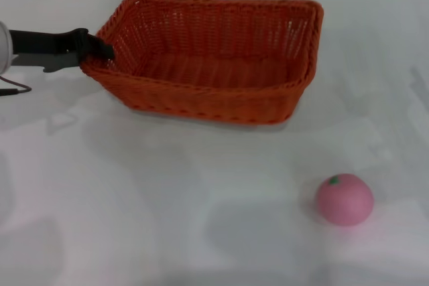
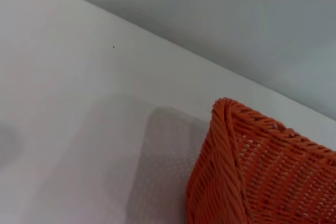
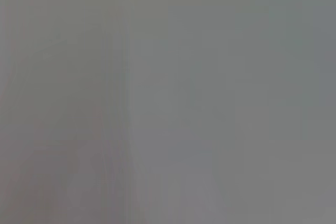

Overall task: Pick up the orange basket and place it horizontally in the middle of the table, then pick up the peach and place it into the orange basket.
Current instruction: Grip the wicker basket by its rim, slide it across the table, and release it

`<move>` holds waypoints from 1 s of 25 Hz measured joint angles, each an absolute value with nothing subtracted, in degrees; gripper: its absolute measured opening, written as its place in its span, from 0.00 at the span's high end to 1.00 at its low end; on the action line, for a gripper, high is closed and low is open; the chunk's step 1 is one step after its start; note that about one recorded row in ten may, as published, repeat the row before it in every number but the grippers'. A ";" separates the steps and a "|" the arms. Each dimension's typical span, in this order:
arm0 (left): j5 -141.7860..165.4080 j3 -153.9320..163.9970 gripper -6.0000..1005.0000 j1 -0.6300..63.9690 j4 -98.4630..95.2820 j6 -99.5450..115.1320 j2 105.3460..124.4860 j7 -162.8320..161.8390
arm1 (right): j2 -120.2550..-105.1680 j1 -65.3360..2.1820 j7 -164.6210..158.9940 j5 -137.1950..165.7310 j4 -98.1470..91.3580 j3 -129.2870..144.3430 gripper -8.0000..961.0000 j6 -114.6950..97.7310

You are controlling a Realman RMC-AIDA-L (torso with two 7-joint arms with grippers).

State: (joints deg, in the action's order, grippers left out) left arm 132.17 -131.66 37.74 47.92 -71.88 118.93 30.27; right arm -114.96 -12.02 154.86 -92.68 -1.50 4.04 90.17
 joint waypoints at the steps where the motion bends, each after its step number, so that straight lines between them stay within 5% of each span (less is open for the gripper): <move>1: 132.17 -131.66 0.82 37.74 47.92 -71.88 118.93 30.27 | -114.95 -11.99 154.86 -92.63 -1.50 4.06 0.15 90.17; 25: 134.12 -129.46 0.82 41.43 45.98 -70.45 118.39 25.32 | -114.87 -11.85 154.86 -92.55 -1.49 3.97 0.16 90.15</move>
